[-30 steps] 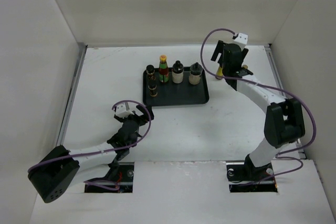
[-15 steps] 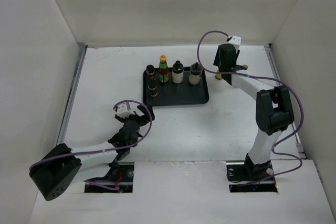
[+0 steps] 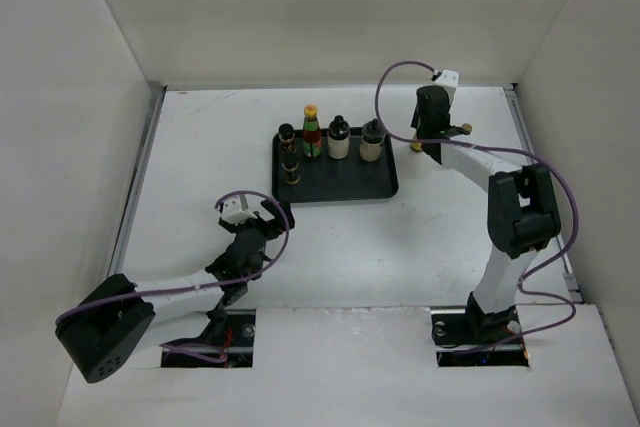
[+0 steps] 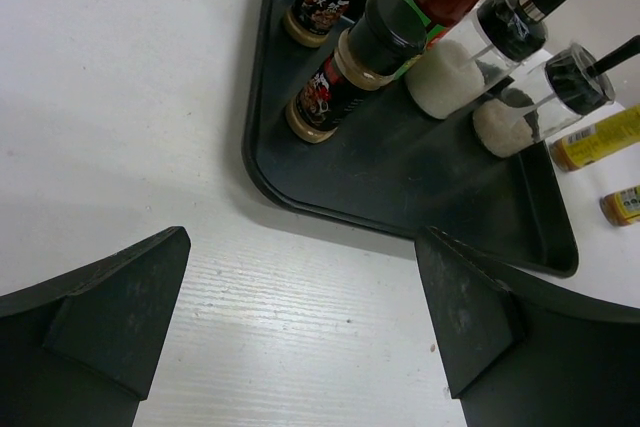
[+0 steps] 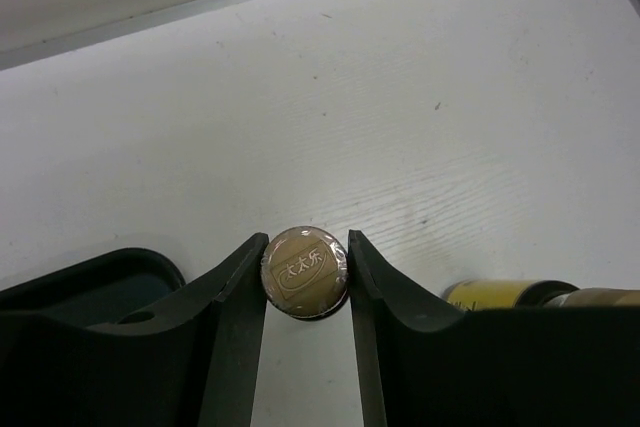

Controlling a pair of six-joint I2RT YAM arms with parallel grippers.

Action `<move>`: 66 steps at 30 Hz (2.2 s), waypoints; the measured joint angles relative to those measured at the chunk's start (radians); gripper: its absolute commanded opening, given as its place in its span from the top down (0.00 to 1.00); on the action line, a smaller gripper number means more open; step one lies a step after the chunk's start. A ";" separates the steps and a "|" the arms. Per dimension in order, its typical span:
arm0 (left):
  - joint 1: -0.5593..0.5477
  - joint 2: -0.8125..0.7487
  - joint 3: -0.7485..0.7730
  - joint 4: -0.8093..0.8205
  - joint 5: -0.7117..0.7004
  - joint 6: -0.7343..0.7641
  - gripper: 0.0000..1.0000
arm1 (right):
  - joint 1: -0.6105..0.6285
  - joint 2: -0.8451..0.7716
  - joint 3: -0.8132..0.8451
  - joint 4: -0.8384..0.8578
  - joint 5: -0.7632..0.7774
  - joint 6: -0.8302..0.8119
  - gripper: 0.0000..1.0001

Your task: Organize the condiment bottles

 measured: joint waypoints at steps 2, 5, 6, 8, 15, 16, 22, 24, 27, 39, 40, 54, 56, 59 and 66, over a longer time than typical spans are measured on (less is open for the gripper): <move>0.000 -0.001 0.000 0.002 0.000 0.000 0.00 | 0.000 -0.023 -0.025 0.002 0.002 0.000 0.70; 0.000 -0.004 0.000 0.002 0.001 0.000 0.00 | 0.009 -0.102 -0.101 -0.009 0.011 0.000 0.70; 0.001 -0.006 0.000 0.002 0.001 0.000 0.00 | 0.015 -0.137 -0.131 -0.010 0.017 0.000 0.70; 0.003 -0.013 0.000 0.002 0.000 0.000 0.00 | 0.044 -0.229 -0.203 -0.016 0.029 0.001 0.70; 0.045 -0.073 0.000 0.004 -0.006 0.000 0.00 | 0.303 -0.407 -0.304 -0.012 0.047 0.043 0.69; 0.051 -0.077 0.000 0.005 -0.010 0.000 0.00 | 0.347 -0.400 -0.303 -0.005 0.046 0.051 0.69; 0.071 -0.084 -0.003 0.003 -0.033 -0.005 0.00 | 0.525 -0.220 -0.187 0.010 0.026 0.067 0.69; 0.075 -0.091 -0.010 0.000 -0.037 -0.008 0.00 | 0.562 -0.144 -0.126 0.017 0.021 0.065 0.68; 0.077 -0.103 -0.012 -0.005 -0.043 -0.012 0.00 | 0.603 -0.047 -0.042 0.024 0.019 0.050 0.68; 0.077 -0.103 -0.012 -0.006 -0.044 -0.018 0.00 | 0.636 0.058 0.047 0.057 0.023 0.011 0.51; 0.077 -0.102 -0.012 -0.006 -0.044 -0.018 0.00 | 0.636 0.058 0.046 0.061 0.023 0.014 0.46; 0.074 -0.102 -0.012 -0.007 -0.041 -0.018 0.00 | 0.596 -0.156 -0.106 0.086 0.017 0.043 0.11; 0.074 -0.105 -0.012 -0.006 -0.041 -0.019 0.00 | 0.537 -0.277 -0.172 0.090 0.017 0.049 0.11; 0.074 -0.105 -0.012 -0.007 -0.041 -0.019 0.00 | 0.378 -0.437 -0.256 0.096 0.036 0.057 0.10; 0.065 -0.100 -0.012 -0.007 -0.041 -0.019 0.00 | -0.008 -0.495 -0.334 0.052 0.146 0.053 0.04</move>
